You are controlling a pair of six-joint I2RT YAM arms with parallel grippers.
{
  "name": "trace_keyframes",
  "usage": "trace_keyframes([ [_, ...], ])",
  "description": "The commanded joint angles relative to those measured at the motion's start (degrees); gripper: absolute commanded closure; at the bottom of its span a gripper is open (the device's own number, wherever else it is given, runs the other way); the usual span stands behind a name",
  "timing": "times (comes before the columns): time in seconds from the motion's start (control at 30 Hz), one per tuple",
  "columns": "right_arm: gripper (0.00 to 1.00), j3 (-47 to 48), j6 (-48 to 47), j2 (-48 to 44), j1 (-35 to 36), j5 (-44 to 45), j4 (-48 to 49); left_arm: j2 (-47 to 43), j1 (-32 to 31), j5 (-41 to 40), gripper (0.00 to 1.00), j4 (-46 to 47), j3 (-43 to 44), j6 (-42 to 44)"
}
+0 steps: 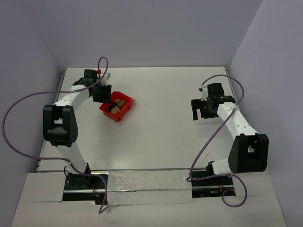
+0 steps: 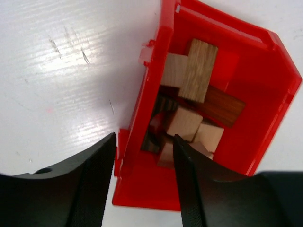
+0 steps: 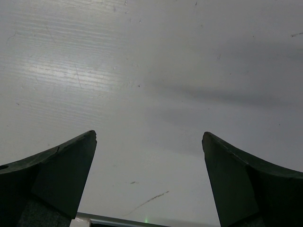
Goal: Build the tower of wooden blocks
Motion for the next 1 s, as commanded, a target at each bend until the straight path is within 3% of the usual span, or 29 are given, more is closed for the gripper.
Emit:
trace_keyframes([
  [0.0, 0.0, 0.0, 1.4, -0.7, 0.2, 1.1, 2.1, 2.8, -0.9, -2.9, 0.47, 3.8, 4.4, -0.5],
  [0.4, 0.0, 0.1, 1.9, -0.2, 0.2, 1.2, 2.5, 5.7, -2.4, -6.2, 0.81, 5.5, 4.8, 1.2],
  [0.5, 0.0, 0.5, 2.0, 0.3, 0.2, 1.1, 2.6, 5.7, -2.9, -7.1, 1.0, 6.3, 3.6, 2.0],
  [0.73, 0.0, 1.0, 1.8, 0.5, 0.2, 1.4, 2.5, 3.0, -4.0, -9.0, 1.0, 7.6, 2.3, 2.9],
  [0.97, 0.0, 1.1, 1.9, 0.8, 0.2, 1.6, 2.8, -1.9, -11.6, -23.4, 1.0, 8.7, 1.3, 7.0],
])
